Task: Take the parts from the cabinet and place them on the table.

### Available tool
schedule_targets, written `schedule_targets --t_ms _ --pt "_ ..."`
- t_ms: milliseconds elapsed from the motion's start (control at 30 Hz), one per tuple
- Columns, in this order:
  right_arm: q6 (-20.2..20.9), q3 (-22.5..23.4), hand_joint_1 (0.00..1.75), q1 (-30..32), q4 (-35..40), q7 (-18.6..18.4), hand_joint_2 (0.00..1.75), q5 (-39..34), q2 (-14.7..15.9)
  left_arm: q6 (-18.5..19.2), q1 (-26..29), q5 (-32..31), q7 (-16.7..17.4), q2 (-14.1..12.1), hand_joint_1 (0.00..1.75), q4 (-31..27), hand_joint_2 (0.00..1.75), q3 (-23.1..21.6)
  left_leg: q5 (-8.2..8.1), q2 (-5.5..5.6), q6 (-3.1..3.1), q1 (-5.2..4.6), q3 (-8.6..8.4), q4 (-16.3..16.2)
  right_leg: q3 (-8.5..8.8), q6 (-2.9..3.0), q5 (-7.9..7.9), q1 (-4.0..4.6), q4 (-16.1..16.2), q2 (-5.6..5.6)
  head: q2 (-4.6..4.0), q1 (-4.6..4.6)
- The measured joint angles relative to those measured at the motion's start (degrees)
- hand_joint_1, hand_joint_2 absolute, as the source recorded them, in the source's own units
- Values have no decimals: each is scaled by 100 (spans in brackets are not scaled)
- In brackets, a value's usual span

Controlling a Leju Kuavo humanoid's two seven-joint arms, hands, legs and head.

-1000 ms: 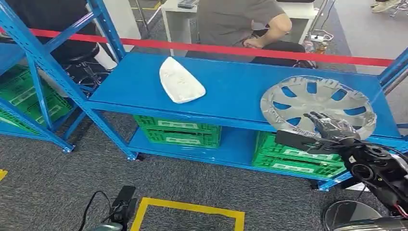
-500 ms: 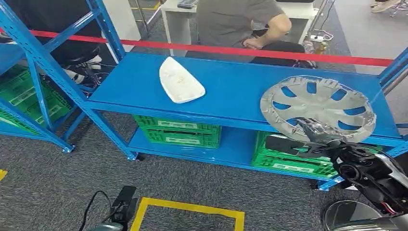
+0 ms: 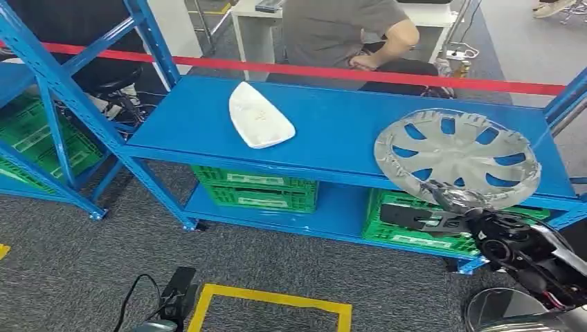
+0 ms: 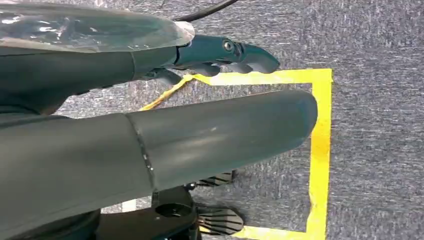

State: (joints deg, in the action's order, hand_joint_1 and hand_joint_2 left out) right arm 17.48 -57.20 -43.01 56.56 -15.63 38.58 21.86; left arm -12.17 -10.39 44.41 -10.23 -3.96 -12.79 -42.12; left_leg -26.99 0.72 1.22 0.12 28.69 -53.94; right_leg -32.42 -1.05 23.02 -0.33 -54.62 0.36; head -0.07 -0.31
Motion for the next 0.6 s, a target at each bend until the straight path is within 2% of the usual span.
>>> schedule_targets --t_ms 400,600 --pt "46 -46 0 -19 -203 -269 175 -28 446 0 29 15 -11 -26 0 0 0 0 4 -3 5 -9 -7 0 13 -19 -13 1 12 3 0 0" --pt "68 -48 0 -19 -214 -310 175 -81 544 6 25 15 -11 -26 0 0 0 0 9 0 15 -25 -12 -1 17 -25 -17 0 14 5 0 0"
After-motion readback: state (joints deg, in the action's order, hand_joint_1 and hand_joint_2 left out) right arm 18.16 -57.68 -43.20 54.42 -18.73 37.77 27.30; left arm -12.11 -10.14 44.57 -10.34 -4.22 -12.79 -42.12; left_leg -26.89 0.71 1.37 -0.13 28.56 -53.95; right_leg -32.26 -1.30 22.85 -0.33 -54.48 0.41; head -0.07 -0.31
